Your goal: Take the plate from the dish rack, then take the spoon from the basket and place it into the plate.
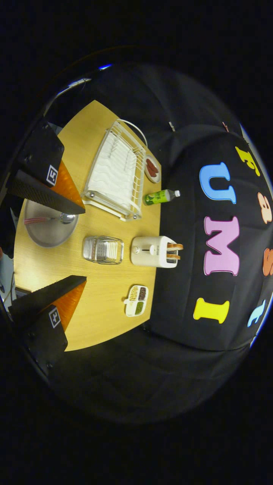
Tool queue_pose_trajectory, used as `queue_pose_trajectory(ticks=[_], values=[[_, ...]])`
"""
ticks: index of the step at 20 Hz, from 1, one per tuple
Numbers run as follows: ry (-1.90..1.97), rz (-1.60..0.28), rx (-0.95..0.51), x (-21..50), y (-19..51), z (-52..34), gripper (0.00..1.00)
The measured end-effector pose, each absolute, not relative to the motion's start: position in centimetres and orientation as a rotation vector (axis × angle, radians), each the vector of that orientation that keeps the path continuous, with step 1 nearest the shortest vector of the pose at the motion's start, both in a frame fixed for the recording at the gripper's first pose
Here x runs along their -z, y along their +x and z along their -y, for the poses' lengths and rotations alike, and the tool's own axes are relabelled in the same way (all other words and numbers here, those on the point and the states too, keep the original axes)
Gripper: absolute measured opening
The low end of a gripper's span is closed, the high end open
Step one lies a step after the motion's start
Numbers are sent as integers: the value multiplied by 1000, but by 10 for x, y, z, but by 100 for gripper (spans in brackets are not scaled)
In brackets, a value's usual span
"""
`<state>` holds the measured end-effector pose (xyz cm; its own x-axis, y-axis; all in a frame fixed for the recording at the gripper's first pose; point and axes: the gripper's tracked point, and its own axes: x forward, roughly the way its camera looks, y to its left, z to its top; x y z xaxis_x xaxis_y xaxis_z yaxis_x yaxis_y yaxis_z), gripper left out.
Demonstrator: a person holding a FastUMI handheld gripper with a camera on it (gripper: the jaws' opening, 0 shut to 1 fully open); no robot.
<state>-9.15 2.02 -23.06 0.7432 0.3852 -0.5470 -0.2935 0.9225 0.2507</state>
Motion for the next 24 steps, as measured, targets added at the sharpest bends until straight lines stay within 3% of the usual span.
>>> queue_pose_trajectory(ticks=[6, 17, 24], values=[[142, -450, -291, 149, -47, 15, 99], [114, -111, -207, -12, -35, 58, 98], [90, -33, -195, -42, -38, 58, 98]])
